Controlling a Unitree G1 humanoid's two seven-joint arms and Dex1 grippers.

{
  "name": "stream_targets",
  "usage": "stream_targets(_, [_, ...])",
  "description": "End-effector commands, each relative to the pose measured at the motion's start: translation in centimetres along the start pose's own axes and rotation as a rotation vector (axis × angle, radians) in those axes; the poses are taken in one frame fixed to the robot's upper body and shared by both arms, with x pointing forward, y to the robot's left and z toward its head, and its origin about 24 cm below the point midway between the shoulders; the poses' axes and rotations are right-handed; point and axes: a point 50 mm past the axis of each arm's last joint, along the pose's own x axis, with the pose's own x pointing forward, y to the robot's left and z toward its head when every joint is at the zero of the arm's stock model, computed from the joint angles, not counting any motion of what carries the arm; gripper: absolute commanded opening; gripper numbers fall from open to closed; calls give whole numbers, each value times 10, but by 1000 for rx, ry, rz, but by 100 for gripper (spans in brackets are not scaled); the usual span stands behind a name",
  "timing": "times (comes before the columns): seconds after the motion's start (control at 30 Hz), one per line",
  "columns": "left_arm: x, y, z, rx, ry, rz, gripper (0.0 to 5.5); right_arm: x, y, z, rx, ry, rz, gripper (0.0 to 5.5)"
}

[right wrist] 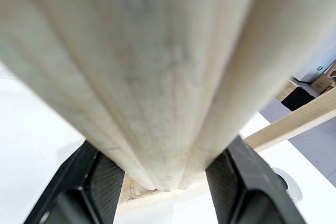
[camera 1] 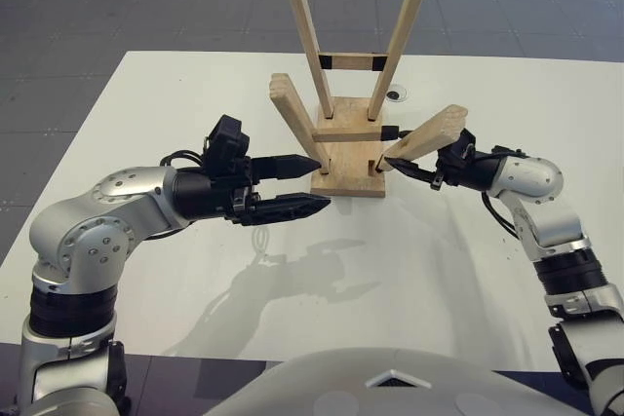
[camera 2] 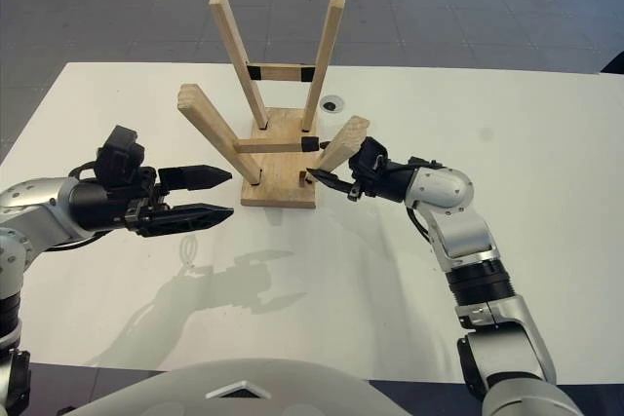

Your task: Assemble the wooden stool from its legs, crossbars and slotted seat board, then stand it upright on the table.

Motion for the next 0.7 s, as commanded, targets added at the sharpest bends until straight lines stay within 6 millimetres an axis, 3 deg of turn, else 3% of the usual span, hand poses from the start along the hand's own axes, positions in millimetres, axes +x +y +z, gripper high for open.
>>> stream_targets(0.03, [2,2,2,9,9,-11,369,2,25,-37,77,128,92,203])
stream_targets(0.27, [2,4,-1,0,18,6,369,11,39,-34,133,73,145,203])
stream_targets(0.5, [-4,8,-1,2,22,29,369,-6,76,-29,245,101,250,203])
stream_targets(0.7, [-3,7,-2,1,17,30,369,-2,65,-10,234,55,172,203])
